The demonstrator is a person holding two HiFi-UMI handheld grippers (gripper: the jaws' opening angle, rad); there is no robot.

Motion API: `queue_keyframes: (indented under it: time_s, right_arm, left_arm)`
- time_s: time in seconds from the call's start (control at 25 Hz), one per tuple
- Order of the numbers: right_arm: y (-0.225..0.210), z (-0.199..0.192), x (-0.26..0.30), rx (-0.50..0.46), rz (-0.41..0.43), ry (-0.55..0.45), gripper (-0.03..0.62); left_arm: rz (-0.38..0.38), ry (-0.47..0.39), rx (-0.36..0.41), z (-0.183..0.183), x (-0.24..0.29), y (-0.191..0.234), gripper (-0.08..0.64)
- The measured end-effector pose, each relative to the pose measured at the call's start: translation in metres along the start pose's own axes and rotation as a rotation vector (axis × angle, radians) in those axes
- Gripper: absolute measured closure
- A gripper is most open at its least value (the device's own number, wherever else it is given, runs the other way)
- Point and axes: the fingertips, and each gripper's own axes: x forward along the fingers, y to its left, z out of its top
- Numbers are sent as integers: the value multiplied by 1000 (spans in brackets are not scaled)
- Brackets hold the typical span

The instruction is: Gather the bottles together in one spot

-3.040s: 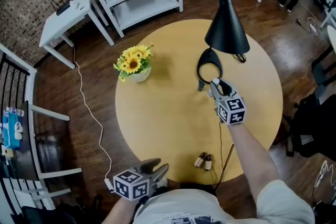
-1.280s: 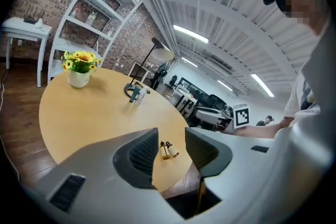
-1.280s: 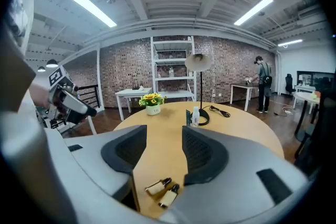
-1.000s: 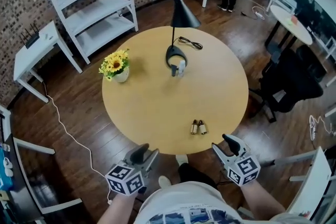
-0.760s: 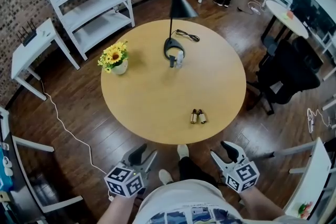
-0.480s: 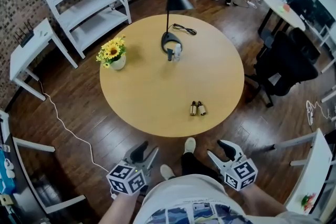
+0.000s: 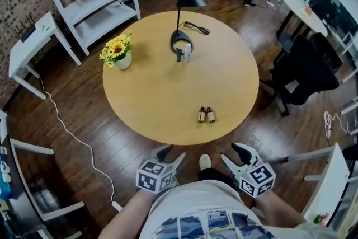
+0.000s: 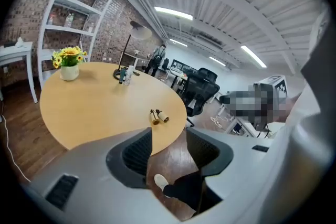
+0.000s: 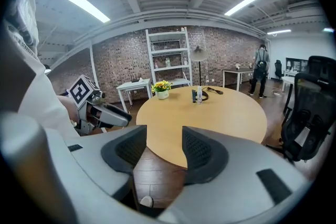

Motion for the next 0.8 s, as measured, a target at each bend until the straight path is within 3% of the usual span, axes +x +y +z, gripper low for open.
queue_keyframes:
  time_s: [0.28, 0.48, 0.8]
  right_arm:
    - [-86, 13, -13, 25, 2, -21, 356]
    - [-156, 4, -29, 68, -7, 3, 356]
    - [-236, -10, -47, 98, 21, 27, 356]
  left_arm:
    - [61, 125, 40, 18, 127, 5, 379]
    - [175, 241, 39, 22, 216, 29, 379]
    - [382, 464, 31, -6, 272, 65, 387]
